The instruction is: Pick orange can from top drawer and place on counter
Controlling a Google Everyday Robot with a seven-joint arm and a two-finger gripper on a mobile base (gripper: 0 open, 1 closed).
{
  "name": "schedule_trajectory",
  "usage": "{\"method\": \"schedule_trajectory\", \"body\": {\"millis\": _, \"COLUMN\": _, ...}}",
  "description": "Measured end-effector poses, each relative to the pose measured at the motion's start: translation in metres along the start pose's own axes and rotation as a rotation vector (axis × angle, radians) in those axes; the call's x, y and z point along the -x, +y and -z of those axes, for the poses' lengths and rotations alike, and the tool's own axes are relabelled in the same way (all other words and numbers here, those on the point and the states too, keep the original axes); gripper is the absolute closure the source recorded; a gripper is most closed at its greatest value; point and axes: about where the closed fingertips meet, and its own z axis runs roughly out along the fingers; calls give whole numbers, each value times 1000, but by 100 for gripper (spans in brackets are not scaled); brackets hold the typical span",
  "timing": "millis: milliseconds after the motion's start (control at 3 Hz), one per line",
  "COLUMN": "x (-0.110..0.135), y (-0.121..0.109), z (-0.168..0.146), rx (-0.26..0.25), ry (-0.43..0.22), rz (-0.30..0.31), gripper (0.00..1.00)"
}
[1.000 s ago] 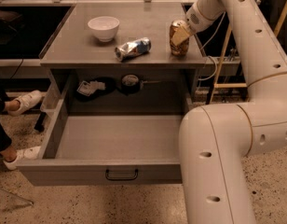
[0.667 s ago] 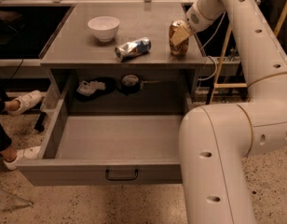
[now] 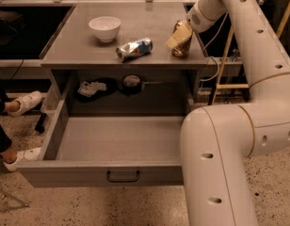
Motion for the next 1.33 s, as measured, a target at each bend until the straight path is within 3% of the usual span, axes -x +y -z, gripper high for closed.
{"method": "schedule_trajectory", "body": {"millis": 333, "x": 0, "y": 0, "z": 0, "rx": 0, "ry": 0, "rz": 0, "gripper": 0}}
{"method": "schedule_trajectory", "body": {"millis": 667, "x": -13, "y": 7, "z": 4, "rx": 42, "ry": 23, "rz": -15, "gripper": 0}}
{"method": "schedule_trajectory", "body": {"millis": 1000, "x": -40, "y": 5, "z": 29, "rx": 77, "ry": 30, "rz": -66, "gripper": 0}}
{"method": "schedule_trajectory", "body": {"millis": 1333, "x": -65, "y": -5, "z": 78, "rx": 33, "ry": 27, "rz": -137, "gripper": 0}}
